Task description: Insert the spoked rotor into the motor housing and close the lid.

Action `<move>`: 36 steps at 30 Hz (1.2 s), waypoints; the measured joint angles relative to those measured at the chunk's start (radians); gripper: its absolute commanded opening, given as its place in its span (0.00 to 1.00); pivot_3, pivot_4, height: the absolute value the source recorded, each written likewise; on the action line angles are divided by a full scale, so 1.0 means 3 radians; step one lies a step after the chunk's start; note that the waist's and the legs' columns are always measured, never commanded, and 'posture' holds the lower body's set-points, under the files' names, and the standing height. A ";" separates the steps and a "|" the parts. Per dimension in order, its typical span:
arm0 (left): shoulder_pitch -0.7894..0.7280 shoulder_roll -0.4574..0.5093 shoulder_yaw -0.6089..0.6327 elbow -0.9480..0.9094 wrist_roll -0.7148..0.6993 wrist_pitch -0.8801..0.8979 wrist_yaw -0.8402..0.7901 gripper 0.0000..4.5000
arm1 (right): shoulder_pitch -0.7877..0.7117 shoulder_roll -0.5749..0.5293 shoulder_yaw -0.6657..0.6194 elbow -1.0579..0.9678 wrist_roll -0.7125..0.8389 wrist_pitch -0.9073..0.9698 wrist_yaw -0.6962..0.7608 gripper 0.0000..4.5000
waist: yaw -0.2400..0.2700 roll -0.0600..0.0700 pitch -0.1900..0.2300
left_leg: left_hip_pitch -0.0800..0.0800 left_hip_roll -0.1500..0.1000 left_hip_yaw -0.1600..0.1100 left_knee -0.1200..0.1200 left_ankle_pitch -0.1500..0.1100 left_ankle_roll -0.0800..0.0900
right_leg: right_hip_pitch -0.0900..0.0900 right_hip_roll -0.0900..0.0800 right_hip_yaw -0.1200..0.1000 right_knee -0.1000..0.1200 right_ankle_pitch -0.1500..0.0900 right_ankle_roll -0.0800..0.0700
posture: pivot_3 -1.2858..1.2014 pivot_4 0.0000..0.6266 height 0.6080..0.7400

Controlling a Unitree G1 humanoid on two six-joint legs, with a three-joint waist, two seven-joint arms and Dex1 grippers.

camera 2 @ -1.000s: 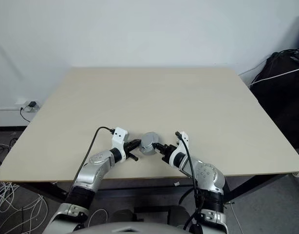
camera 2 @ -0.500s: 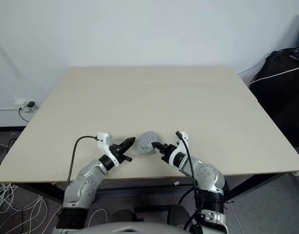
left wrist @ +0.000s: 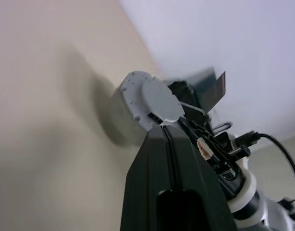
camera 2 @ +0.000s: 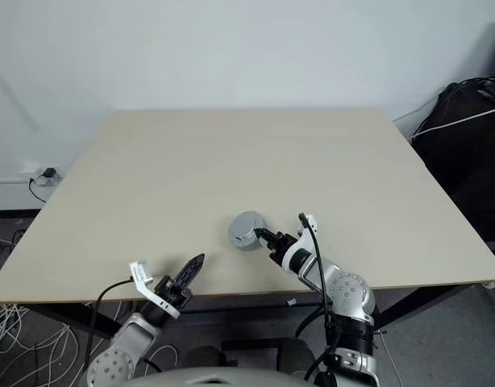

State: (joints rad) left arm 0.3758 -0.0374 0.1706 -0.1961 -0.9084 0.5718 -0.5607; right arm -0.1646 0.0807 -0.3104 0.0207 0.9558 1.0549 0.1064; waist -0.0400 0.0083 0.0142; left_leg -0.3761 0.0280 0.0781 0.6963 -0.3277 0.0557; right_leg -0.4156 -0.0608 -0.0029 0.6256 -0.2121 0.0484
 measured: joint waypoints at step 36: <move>0.0012 -0.0123 0.0112 0.0340 -0.0932 -0.0025 -0.0404 0.58 | -0.0032 -0.0017 0.0486 0.0192 0.0879 0.0293 -0.0295 0.30 | -0.0022 -0.0006 0.0008 | -0.0002 0.0000 0.0000 0.0001 0.0000 0.0001 | -0.0001 0.0001 0.0000 -0.0001 0.0000 0.0000 | 0.52 0.00 1.00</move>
State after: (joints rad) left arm 0.3794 -0.0742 0.2042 -0.0942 -1.1881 0.5644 -0.6819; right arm -0.1743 0.0756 -0.1646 0.0783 1.2196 1.1429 0.0180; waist -0.0467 0.0066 0.0165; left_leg -0.3765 0.0280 0.0781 0.6966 -0.3278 0.0559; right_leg -0.4158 -0.0606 -0.0028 0.6254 -0.2122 0.0482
